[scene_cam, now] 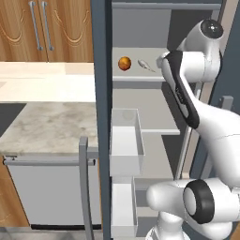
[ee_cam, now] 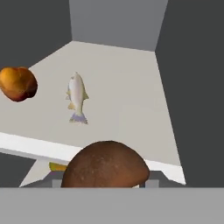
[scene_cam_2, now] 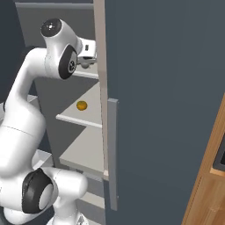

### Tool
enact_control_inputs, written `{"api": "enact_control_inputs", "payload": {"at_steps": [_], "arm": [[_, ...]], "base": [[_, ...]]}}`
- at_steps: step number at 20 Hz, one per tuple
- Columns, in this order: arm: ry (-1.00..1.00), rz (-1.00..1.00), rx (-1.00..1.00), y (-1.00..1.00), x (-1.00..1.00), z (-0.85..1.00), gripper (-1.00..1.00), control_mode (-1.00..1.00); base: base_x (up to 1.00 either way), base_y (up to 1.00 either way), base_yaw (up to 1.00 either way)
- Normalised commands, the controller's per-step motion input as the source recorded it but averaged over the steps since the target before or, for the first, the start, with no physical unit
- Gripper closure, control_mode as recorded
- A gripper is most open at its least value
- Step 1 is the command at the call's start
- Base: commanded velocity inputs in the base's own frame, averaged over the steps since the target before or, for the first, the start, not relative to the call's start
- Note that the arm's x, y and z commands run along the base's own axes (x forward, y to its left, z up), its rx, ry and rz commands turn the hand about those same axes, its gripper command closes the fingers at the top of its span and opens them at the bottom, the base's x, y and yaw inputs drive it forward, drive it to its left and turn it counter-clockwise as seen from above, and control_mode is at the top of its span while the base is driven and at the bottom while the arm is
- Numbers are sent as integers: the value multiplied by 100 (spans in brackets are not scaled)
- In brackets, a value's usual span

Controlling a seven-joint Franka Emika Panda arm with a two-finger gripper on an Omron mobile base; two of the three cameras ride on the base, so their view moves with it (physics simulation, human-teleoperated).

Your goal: Take the mushroom and orange from the second highest rack and move them to the highest rack where the fish and peach are located, to maximize freezer space. Close the freezer door after rearranging.

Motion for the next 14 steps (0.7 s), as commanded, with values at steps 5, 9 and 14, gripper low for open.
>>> {"api": "enact_control_inputs", "payload": {"at_steps": [5, 9, 14], "arm": [[0, 0, 0, -8, 82, -37, 100, -100], [2, 0, 0, 0, 82, -38, 100, -100], [1, 0, 0, 9, 67, -41, 100, -100]], "base": [[0, 0, 0], [0, 0, 0], [0, 0, 0]]}}
